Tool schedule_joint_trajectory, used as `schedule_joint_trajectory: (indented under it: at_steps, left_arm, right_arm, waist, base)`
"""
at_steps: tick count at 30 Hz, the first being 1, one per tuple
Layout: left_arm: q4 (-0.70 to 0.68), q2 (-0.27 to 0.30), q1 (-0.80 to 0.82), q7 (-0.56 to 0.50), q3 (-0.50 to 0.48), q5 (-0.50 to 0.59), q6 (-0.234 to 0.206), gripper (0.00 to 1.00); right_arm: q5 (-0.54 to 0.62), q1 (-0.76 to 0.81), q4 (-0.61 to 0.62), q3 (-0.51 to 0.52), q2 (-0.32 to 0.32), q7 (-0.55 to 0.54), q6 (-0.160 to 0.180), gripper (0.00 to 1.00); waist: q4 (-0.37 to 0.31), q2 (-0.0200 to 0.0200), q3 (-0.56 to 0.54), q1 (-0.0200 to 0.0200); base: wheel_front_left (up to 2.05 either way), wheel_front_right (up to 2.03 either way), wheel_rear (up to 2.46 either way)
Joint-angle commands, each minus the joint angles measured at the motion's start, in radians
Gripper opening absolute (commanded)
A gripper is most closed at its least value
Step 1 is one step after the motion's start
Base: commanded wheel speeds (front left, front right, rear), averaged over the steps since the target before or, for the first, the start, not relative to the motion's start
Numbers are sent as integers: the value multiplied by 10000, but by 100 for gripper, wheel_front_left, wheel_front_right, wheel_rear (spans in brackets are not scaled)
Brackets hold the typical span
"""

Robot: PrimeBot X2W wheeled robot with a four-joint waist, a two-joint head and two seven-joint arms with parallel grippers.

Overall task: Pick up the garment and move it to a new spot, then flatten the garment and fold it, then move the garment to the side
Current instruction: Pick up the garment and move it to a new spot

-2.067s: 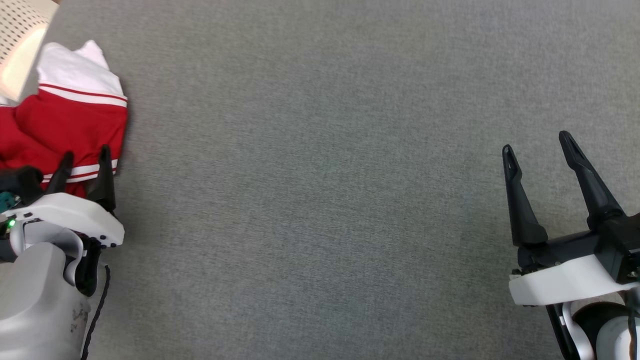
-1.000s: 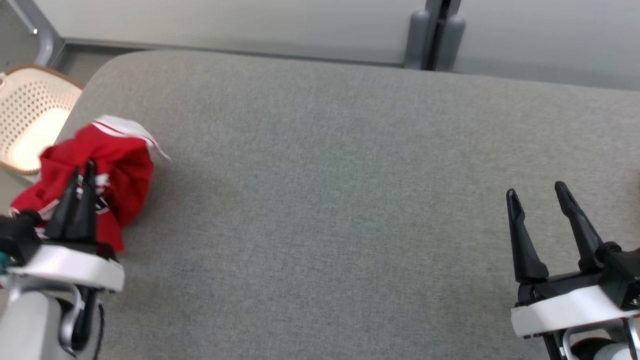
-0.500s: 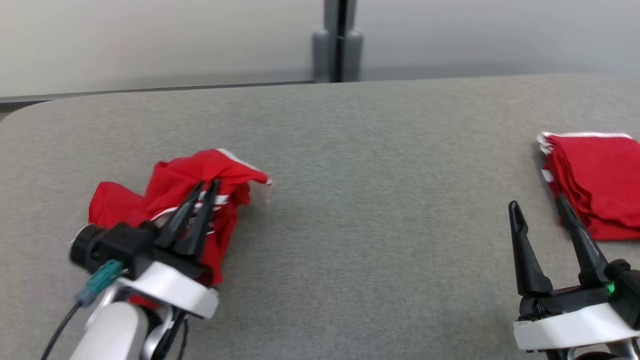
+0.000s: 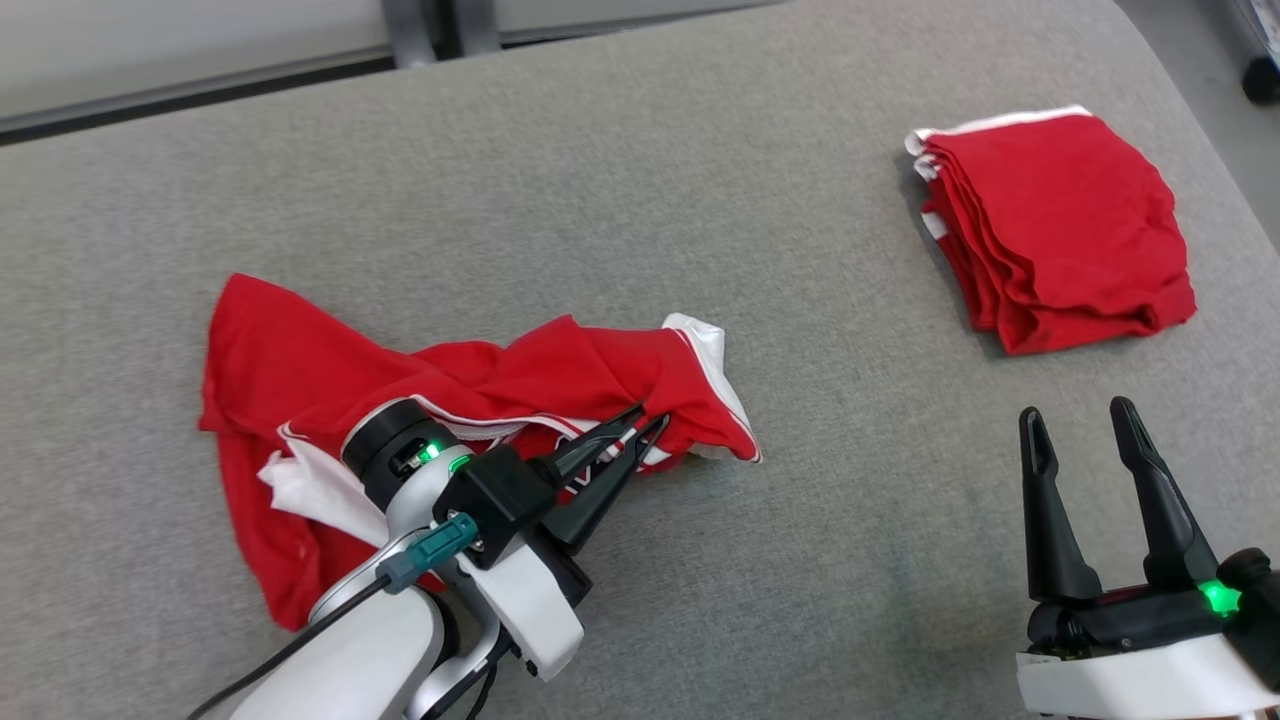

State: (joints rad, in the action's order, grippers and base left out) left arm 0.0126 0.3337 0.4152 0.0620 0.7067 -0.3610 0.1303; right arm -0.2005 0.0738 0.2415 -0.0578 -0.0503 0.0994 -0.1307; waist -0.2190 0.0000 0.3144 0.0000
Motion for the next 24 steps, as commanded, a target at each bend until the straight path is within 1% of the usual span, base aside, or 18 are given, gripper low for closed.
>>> schedule_joint_trajectory:
  at_steps: [1, 3, 4, 5, 8, 9, 11, 13, 15, 21, 24]
  left_arm:
    - [172, 116, 284, 13, 253, -179, 2, 0]
    - [275, 168, 357, -12, 419, -215, 2, 1]
    - [352, 202, 423, -6, 555, -287, 2, 38]
    - [442, 259, 476, -2, 688, -327, 2, 100]
    - [458, 350, 577, 282, 966, -484, 1, 100]
    - [387, 407, 548, 568, 1005, -571, 2, 100]
    - [207, 417, 428, 979, 893, -658, -12, 100]
    - [123, 483, 197, 1258, 701, -780, -157, 100]
    - [58, 540, 60, 1446, 369, -959, -441, 100]
    - [84, 771, -492, 1853, -1101, -1509, -1482, 100]
    - [212, 880, -778, 1958, -1810, -1761, -1801, 100]
  right_arm:
    - [-109, -22, -82, -30, -8, 210, 1, 100]
    - [-134, -16, -138, -21, -8, 274, 1, 100]
    - [-151, -14, -175, -17, -7, 330, 1, 100]
    - [-162, -15, -215, -8, -7, 371, 1, 100]
    - [-98, -76, -359, 40, -8, 362, 1, 100]
    - [-18, -152, -426, 37, -7, 304, 1, 100]
    - [66, -185, -461, 86, -11, 202, 1, 100]
    - [164, -220, -479, 200, -8, 92, 2, 100]
    - [265, -257, -463, 274, -8, -53, 1, 100]
    - [447, -251, -372, 387, -10, -497, 1, 100]
    - [474, -216, -321, 464, -13, -672, 1, 100]
  waist:
    - [-530, 0, 541, 0]
    - [-534, 0, 566, 0]
    - [-526, 0, 586, 0]
    - [-500, 0, 588, 0]
    - [-300, 0, 500, 0]
    - [-121, 0, 360, 0]
    - [101, 0, 180, 0]
    - [364, 0, -75, 0]
    - [627, 0, -318, 0]
    - [1377, 0, -941, 0]
    - [1712, 0, -1175, 0]
  base:
    - [0, 0, 0]
    - [0, 0, 0]
    - [0, 0, 0]
    - [0, 0, 0]
    - [0, 0, 0]
    - [0, 0, 0]
    - [0, 0, 0]
    - [0, 0, 0]
    - [0, 0, 0]
    - [0, 0, 0]
    - [0, 0, 0]
